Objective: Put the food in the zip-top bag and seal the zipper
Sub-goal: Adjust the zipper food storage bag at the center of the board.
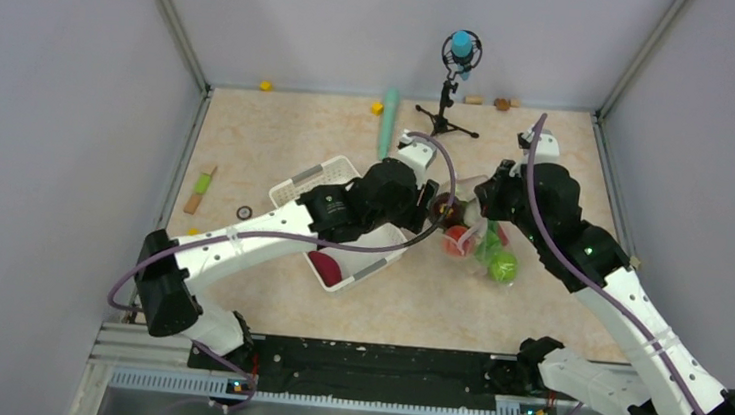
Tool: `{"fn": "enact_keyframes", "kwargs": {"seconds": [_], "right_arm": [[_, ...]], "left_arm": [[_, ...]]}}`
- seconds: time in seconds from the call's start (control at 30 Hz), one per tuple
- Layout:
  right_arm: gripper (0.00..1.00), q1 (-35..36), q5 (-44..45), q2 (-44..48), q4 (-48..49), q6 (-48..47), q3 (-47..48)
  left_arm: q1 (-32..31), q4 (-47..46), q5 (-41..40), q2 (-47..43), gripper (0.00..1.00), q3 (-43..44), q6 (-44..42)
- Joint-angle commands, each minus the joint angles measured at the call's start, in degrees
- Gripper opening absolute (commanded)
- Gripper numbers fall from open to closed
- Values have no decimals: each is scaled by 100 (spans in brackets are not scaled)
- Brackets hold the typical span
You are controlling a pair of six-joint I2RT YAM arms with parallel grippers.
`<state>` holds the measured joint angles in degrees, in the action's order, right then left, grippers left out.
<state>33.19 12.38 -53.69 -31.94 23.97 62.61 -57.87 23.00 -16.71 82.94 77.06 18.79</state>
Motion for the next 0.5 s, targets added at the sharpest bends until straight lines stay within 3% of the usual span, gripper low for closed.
{"fn": "enact_keyframes", "kwargs": {"seconds": [0.0, 0.1, 0.2, 0.33, 0.47], "right_arm": [[0, -71, -116, 93, 436, -98, 35], [0, -69, -88, 112, 437, -94, 28], [0, -70, -95, 114, 437, -103, 30], [0, -76, -132, 115, 438, -131, 54], [0, -76, -121, 110, 320, -287, 288]], "left_arm": [[8, 228, -232, 359, 58, 361, 275], [5, 182, 47, 443, 37, 366, 228], [5, 176, 155, 492, 0, 373, 229], [9, 58, 75, 309, 0, 427, 80], [9, -448, 524, -122, 0, 519, -461]]}}
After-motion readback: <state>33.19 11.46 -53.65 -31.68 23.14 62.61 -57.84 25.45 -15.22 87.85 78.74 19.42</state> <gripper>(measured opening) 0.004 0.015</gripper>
